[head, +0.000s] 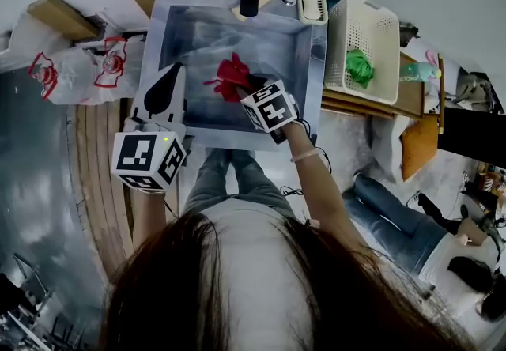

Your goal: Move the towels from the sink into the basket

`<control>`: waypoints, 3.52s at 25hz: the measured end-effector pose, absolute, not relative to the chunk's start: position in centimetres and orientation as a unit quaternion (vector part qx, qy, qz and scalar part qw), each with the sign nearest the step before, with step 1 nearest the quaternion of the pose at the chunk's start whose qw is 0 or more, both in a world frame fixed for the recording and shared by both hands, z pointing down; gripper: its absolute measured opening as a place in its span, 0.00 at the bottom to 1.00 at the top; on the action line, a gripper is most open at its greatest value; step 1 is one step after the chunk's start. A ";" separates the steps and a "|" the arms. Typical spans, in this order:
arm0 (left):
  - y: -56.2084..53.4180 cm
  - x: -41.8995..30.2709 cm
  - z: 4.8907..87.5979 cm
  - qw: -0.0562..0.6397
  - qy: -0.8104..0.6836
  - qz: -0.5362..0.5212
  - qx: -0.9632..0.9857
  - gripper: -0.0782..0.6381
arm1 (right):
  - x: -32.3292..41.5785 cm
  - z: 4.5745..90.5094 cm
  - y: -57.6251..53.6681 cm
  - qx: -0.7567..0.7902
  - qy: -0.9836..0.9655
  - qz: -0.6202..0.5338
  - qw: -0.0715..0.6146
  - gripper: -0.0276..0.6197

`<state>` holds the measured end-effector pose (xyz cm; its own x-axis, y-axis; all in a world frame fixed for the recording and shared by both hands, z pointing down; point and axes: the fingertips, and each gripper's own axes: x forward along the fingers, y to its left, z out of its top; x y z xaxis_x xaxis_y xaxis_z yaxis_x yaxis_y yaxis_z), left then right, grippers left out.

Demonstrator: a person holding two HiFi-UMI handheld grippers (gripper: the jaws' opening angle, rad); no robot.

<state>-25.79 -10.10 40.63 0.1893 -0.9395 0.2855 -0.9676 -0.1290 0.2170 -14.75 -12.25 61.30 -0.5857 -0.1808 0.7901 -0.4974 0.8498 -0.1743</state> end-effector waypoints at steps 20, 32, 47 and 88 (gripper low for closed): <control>-12.0 -20.3 37.8 0.147 -0.541 0.050 0.827 0.12 | -9.4 55.1 -13.2 0.331 -0.858 0.266 0.289 0.24; -13.2 -14.9 36.5 0.130 -0.462 0.053 0.876 0.12 | -4.8 51.2 -13.4 0.415 -0.837 0.301 0.194 0.24; -13.9 -5.2 35.1 0.120 -0.373 0.053 0.919 0.12 | 4.4 47.2 -12.4 0.493 -0.801 0.326 0.098 0.24; -22.8 11.4 38.3 0.153 -0.375 0.071 0.912 0.12 | 24.9 49.2 -26.6 0.503 -0.806 0.242 0.199 0.24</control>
<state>11.41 -22.83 38.30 0.7093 -0.6614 0.2438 -0.7048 -0.6725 0.2261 24.85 -26.60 49.22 -0.4148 -0.7143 0.5636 -0.9067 0.3767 -0.1898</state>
